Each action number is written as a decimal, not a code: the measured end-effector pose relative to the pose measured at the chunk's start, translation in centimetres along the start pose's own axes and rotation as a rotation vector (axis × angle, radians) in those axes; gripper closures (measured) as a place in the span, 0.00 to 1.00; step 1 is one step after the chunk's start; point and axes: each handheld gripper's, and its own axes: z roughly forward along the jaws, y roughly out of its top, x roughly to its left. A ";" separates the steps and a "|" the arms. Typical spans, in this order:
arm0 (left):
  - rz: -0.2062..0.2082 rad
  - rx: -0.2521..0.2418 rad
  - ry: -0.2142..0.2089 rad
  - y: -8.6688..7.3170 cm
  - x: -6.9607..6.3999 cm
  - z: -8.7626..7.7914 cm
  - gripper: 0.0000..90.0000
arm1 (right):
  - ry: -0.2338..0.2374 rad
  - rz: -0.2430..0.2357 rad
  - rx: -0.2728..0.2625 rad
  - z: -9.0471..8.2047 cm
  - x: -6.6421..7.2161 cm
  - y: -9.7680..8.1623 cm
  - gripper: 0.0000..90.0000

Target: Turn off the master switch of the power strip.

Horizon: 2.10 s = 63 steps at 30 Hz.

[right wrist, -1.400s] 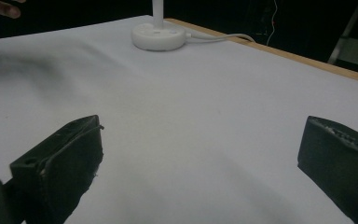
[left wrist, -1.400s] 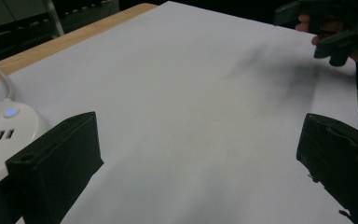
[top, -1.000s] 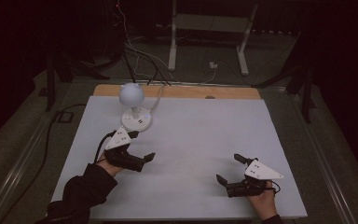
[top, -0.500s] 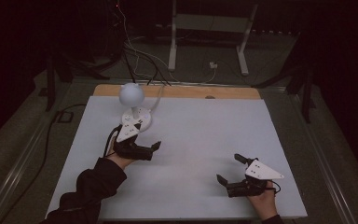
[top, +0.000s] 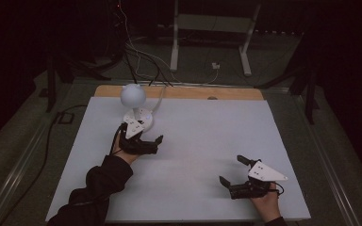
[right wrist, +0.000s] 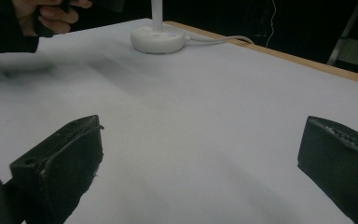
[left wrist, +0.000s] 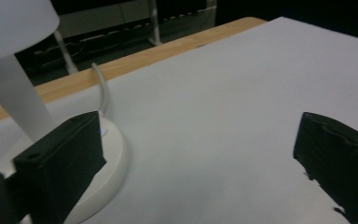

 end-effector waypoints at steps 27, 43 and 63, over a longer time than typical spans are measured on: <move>-0.061 -0.025 0.255 -0.7 1.8 4.2 0.78 | 0.012 0.016 -0.006 -0.1 -0.1 0.0 0.00; 0.006 0.022 0.296 -0.5 3.7 6.9 1.00 | 0.014 0.021 -0.012 -0.3 -0.2 0.0 0.00; 0.104 0.088 0.324 -1.7 4.4 8.9 1.00 | 0.011 0.020 -0.010 -0.3 -0.2 -0.1 0.00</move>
